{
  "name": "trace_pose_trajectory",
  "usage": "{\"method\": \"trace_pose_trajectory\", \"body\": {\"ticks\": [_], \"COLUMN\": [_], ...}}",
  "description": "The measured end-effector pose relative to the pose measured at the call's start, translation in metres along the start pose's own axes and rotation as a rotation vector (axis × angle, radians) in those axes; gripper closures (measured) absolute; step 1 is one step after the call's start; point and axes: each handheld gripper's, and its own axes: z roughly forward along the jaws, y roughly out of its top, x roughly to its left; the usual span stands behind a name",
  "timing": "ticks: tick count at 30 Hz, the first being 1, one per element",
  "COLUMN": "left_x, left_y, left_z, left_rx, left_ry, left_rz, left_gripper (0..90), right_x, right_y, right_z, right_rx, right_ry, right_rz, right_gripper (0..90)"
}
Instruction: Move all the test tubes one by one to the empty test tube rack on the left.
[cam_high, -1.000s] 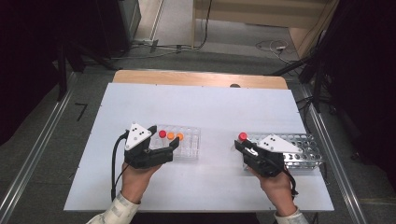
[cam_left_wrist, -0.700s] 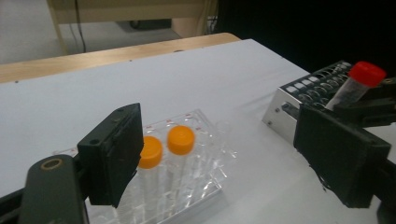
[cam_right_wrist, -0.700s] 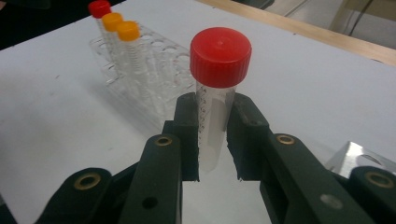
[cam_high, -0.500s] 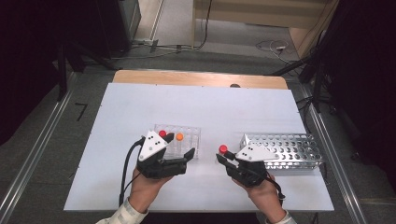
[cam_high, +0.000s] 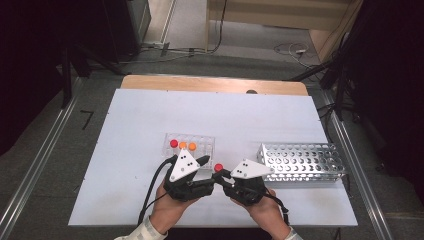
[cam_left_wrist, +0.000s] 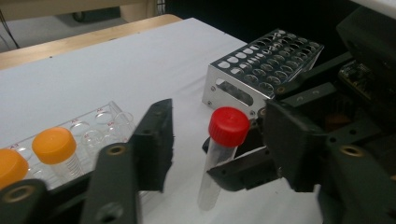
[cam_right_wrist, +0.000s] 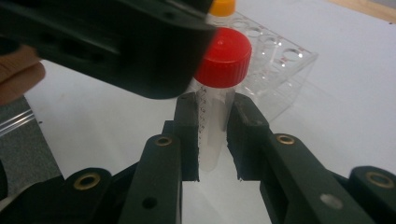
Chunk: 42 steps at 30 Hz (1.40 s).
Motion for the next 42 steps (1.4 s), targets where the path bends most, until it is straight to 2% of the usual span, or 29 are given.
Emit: {"method": "trace_pose_trajectory", "body": {"ticks": [3, 8, 11, 15, 19, 20, 22, 23, 25, 27, 30, 34, 42], "left_x": [0.000, -0.001, -0.001, -0.002, -0.001, -0.001, -0.001, 0.000, 0.001, 0.005, 0.010, 0.015, 0.023], "left_y": [-0.002, -0.003, -0.005, -0.006, -0.006, -0.005, -0.005, -0.004, -0.002, -0.002, -0.001, -0.001, 0.001], "left_z": [0.001, 0.002, 0.004, 0.004, 0.003, 0.003, 0.000, -0.001, -0.004, -0.007, -0.011, -0.016, -0.028], "left_rx": [-0.002, -0.004, 0.001, 0.006, 0.003, 0.004, -0.002, -0.008, -0.012, -0.017, -0.016, -0.021, -0.035], "left_ry": [-0.006, 0.001, -0.003, 0.015, 0.009, 0.007, 0.004, 0.003, 0.003, 0.006, 0.010, 0.011, 0.041], "left_rz": [0.004, 0.017, 0.020, 0.040, 0.032, 0.031, 0.029, 0.027, 0.024, 0.014, -0.006, -0.023, -0.032], "left_gripper": [57.2, 65.5, 66.5, 69.2, 70.0, 70.1, 70.2, 70.2, 70.2, 70.2, 70.2, 70.3, 70.3], "right_x": [0.003, 0.005, 0.005, 0.006, 0.006, 0.006, 0.006, 0.005, 0.003, 0.000, -0.006, -0.014, -0.025], "right_y": [0.001, 0.004, 0.005, 0.004, 0.004, 0.004, 0.004, 0.004, 0.003, 0.002, 0.000, -0.004, -0.014], "right_z": [0.002, 0.003, 0.003, 0.004, 0.004, 0.003, 0.003, 0.003, 0.002, 0.000, -0.003, -0.010, -0.021], "right_rx": [-0.003, -0.013, -0.014, -0.011, -0.011, -0.012, -0.012, -0.010, -0.011, -0.006, 0.000, -0.007, -0.004], "right_ry": [0.009, 0.018, 0.019, 0.021, 0.024, 0.028, 0.043, 0.043, 0.040, 0.040, 0.030, 0.010, -0.021], "right_rz": [-0.009, -0.011, -0.008, -0.009, -0.007, -0.008, -0.006, -0.008, -0.013, -0.002, 0.011, 0.021, 0.039], "right_gripper": [71.8, 71.8, 71.8, 71.8, 71.1, 69.9, 55.7, 51.4, 46.9, 38.7, 32.3, 29.5, 28.9]}}
